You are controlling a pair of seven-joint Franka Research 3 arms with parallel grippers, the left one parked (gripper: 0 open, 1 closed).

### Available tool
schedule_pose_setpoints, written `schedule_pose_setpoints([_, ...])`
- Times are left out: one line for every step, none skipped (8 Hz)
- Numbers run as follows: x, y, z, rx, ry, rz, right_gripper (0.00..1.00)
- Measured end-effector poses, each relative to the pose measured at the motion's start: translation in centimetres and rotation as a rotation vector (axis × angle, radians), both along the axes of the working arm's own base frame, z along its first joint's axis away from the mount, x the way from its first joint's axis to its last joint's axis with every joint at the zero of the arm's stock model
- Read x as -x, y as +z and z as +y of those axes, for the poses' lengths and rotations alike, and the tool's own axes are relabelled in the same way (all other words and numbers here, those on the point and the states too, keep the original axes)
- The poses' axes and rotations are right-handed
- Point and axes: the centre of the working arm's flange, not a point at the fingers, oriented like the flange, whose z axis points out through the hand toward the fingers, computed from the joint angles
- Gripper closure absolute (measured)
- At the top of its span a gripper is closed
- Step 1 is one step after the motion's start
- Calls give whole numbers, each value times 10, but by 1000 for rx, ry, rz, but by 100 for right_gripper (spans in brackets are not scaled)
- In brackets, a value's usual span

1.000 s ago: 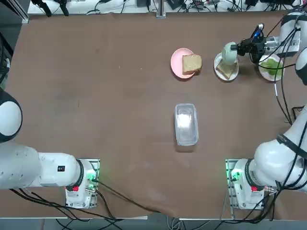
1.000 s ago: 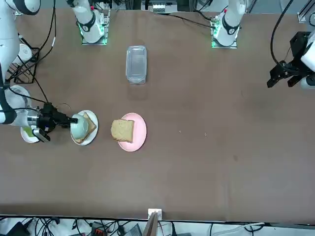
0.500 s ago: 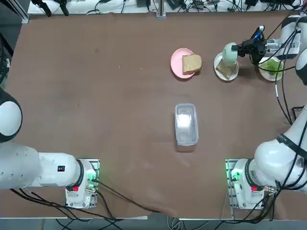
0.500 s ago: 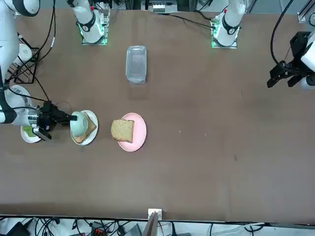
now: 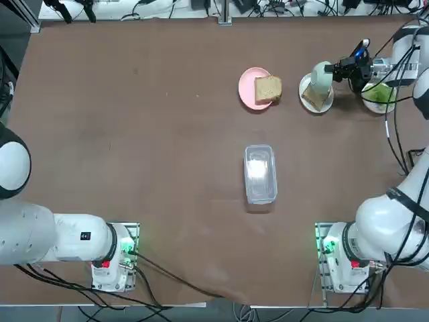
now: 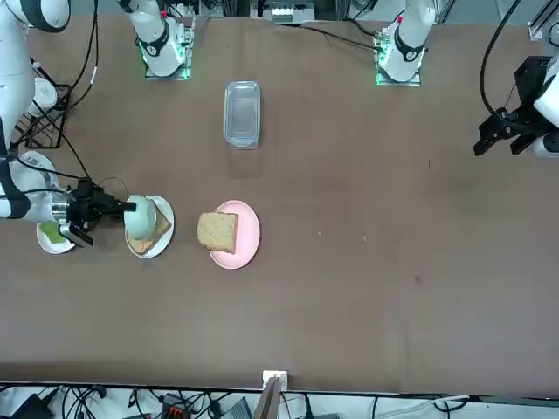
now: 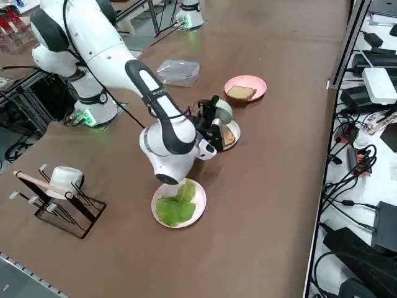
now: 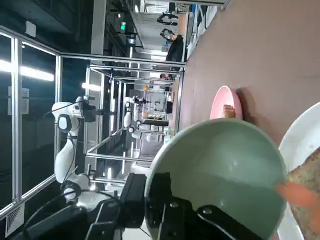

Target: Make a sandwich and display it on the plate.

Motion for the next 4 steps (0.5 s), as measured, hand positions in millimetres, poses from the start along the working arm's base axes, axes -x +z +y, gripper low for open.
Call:
schedule_pose_setpoints([1, 1, 3, -31, 3, -1, 95])
schedule_pose_setpoints([3, 0, 6, -76, 8, 2, 95])
schedule_pose_setpoints([4, -4, 8, -107, 7, 7, 95])
schedule_pose_setpoints([6, -9, 9, -119, 3, 10, 95])
